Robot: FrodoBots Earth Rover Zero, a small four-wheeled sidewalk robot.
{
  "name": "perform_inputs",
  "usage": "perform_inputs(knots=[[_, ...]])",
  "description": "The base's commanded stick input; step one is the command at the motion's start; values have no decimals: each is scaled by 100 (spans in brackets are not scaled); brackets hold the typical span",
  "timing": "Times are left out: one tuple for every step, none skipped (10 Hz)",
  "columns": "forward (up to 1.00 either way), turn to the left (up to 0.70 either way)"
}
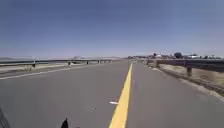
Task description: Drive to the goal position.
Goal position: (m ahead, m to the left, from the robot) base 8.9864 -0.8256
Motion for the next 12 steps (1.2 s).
perform_inputs(knots=[[85, 0], [85, 0], [85, 0], [85, 0], [85, 0], [85, 0], [85, 0], [85, 0], [85, 0], [85, 0], [85, 0], [85, 0]])
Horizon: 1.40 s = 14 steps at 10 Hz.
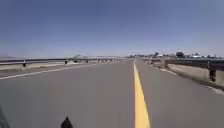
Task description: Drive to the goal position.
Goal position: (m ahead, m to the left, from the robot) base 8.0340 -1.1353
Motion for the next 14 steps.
perform_inputs(knots=[[85, 0], [85, 0], [85, 0], [85, 0], [85, 0], [85, 0], [85, -3], [85, -15], [85, -34], [85, -34], [85, 0], [85, 0], [85, 0], [85, 0]])
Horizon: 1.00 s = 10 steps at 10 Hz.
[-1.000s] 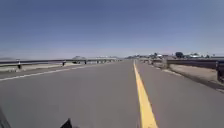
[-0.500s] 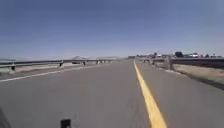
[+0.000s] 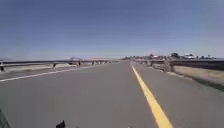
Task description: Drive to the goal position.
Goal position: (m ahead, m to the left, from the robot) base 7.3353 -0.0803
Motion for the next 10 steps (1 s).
perform_inputs(knots=[[85, 0], [85, 0], [85, 0], [85, 0], [85, 0], [85, 0], [85, 0], [85, 0], [85, 0], [85, 0]])
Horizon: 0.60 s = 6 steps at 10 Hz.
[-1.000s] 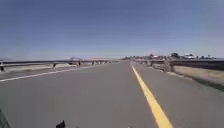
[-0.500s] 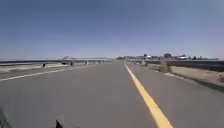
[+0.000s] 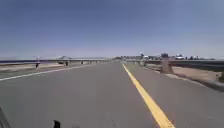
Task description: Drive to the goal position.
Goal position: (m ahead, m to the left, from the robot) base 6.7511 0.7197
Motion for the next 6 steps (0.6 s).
perform_inputs(knots=[[85, 0], [85, 0], [85, 0], [85, 0], [85, 0], [85, 0]])
